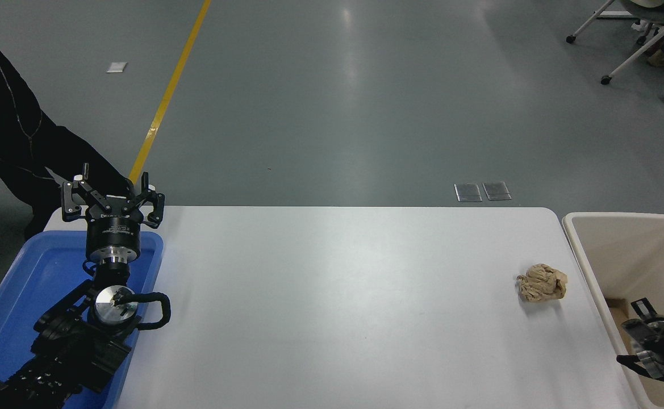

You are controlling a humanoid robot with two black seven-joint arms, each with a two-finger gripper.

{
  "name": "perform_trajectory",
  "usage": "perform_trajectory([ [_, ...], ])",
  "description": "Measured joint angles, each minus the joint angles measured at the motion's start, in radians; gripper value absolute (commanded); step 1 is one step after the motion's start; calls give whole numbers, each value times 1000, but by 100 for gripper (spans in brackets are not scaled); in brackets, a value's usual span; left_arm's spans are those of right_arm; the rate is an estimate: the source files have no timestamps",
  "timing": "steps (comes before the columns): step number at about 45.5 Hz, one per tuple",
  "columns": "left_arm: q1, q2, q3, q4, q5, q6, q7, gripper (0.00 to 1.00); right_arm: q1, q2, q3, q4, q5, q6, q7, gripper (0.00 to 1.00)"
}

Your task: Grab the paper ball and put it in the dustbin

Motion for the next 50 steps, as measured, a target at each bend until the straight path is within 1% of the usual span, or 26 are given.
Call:
perform_trajectory([
  [30, 0, 0, 0, 1, 1, 1, -1, 99, 5, 2, 1, 0, 1, -1, 0, 0],
  [31, 0, 0, 0, 1, 1, 1, -1, 99, 6, 2, 1, 1, 1, -1, 0, 4],
  [32, 0, 0, 0, 1, 1, 1, -1, 99, 6, 2, 1, 1, 2, -1, 0, 13],
  [34, 0, 0, 0, 1, 1, 1, -1, 99, 6, 2, 1, 1, 2, -1, 0, 26],
  [35, 0, 0, 0, 1, 1, 1, -1, 99, 6, 2, 1, 1, 2, -1, 0, 33],
  [38, 0, 0, 0, 1, 0, 1, -1, 99, 6, 2, 1, 1, 2, -1, 0, 62],
  [43, 0, 0, -1, 2, 0, 1, -1, 99, 18, 1, 2, 2, 3, -2, 0, 97],
  [44, 0, 0, -1, 2, 0, 1, -1, 99, 25, 0, 3, 5, 4, -2, 0, 100],
  [50, 0, 0, -1, 2, 0, 1, -1, 99, 84, -26, 1, 50, 10, 2, 0, 100],
])
